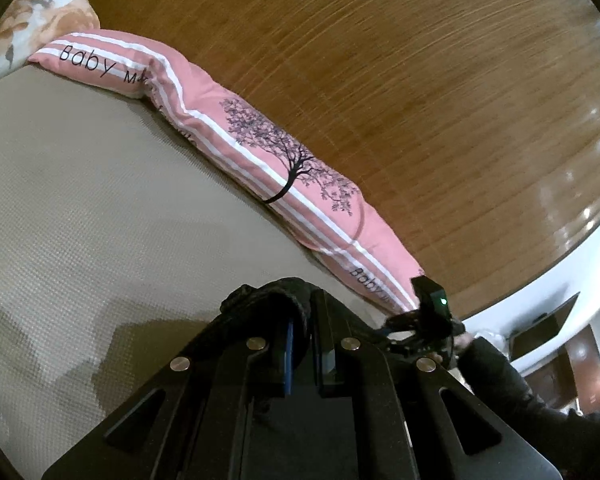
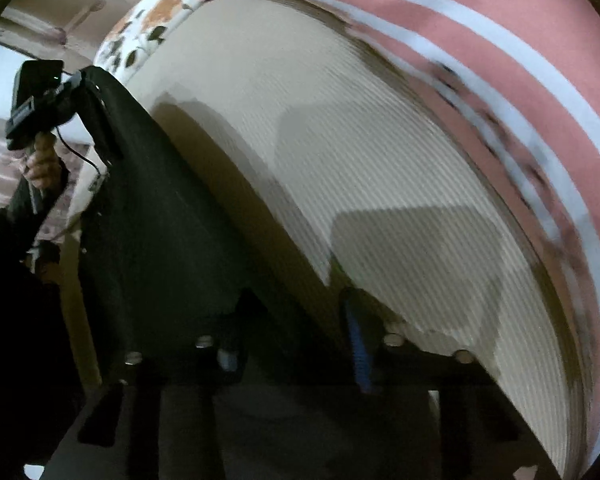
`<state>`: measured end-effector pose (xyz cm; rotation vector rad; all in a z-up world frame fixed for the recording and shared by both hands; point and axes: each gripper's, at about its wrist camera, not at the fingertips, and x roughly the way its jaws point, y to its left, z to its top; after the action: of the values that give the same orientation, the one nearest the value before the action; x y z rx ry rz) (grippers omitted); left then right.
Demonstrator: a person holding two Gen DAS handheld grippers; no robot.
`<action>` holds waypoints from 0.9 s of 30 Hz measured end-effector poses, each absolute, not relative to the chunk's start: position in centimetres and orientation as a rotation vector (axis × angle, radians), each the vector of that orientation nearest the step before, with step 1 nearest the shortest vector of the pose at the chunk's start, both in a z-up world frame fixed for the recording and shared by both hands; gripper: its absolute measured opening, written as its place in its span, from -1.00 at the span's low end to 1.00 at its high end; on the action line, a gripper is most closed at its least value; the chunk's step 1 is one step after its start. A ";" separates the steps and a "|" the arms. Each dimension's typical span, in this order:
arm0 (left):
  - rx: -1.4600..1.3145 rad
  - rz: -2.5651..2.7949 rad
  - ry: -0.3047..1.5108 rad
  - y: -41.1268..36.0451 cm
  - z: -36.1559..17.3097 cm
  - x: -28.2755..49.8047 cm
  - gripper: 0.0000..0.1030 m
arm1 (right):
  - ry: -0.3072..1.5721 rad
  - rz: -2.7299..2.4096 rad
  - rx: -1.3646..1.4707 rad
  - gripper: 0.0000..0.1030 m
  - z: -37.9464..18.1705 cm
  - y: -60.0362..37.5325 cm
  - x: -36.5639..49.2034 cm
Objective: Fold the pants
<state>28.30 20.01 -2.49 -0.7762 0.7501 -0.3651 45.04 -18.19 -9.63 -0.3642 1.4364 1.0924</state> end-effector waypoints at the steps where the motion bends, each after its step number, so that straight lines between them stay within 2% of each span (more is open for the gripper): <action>1: -0.771 -0.356 0.758 20.0 -2.6 28.4 -0.86 | 1.438 1.068 -0.372 -0.43 -9.6 -18.6 44.8; 3: -0.759 -0.349 0.767 19.9 -2.7 28.6 -0.86 | 1.411 1.006 -0.412 -0.65 -9.3 -19.1 44.2; 6: -0.715 -0.322 0.784 19.6 -2.8 29.1 -0.86 | 1.343 0.924 -0.481 -0.79 -8.2 -18.6 42.3; 15: -0.496 -0.319 0.774 17.8 0.3 26.5 -0.86 | 1.142 0.668 -0.473 -0.86 -3.1 -19.2 34.9; 27: -0.356 -0.442 0.768 16.8 3.3 15.4 -0.85 | 0.996 0.444 -0.372 -0.89 1.2 -22.6 19.7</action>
<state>15.39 16.75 3.27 -0.3563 0.7681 -0.4418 19.68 -22.65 1.24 -0.3720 0.9959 0.4443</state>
